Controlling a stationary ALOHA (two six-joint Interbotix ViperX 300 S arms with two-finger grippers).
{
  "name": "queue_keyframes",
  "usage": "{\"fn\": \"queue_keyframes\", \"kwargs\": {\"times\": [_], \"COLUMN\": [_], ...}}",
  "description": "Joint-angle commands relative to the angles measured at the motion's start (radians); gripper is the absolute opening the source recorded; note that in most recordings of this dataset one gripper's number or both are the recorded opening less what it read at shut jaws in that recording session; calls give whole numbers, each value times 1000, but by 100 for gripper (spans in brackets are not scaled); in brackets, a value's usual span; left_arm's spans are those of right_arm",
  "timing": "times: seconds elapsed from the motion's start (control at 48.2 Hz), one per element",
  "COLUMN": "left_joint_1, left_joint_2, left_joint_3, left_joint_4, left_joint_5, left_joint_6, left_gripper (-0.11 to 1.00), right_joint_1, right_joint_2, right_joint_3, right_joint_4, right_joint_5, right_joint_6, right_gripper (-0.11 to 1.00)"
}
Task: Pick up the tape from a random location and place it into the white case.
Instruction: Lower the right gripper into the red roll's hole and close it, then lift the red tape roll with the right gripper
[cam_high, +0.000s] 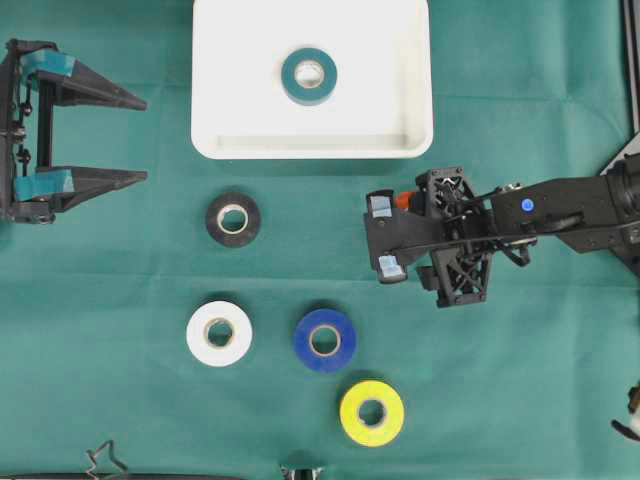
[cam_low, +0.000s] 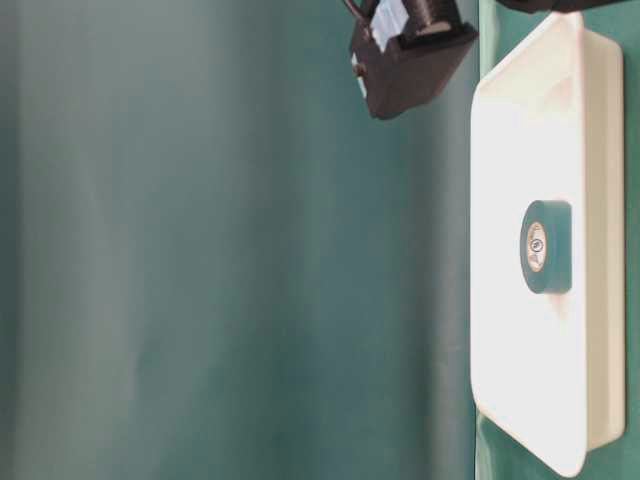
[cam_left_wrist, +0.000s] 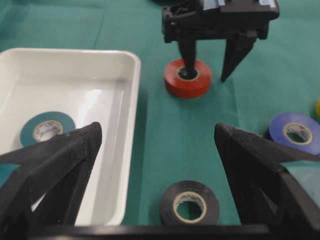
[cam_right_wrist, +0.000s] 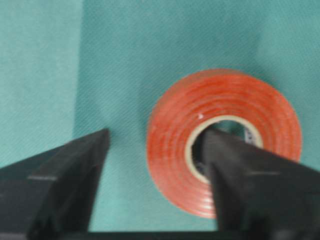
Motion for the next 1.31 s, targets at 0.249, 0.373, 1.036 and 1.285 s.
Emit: {"fn": "queue_keyframes", "kwargs": {"times": [0.249, 0.373, 1.036, 1.285], "left_joint_1": [-2, -2, 0, -2], "left_joint_2": [2, 3, 2, 3], "left_joint_3": [-21, -21, -21, -21], "left_joint_4": [-2, -2, -2, -2], "left_joint_5": [-11, -11, -11, -11], "left_joint_6": [-2, -2, -2, -2], "left_gripper": [97, 97, 97, 97], "right_joint_1": [-6, -6, -6, -6], "right_joint_2": [-43, -51, -80, -181], "right_joint_3": [-8, -8, -34, -87], "right_joint_4": [-5, -6, -5, -5], "right_joint_5": [-6, -6, 69, 204], "right_joint_6": [0, 0, 0, 0], "right_gripper": [29, 29, 29, 29]}}
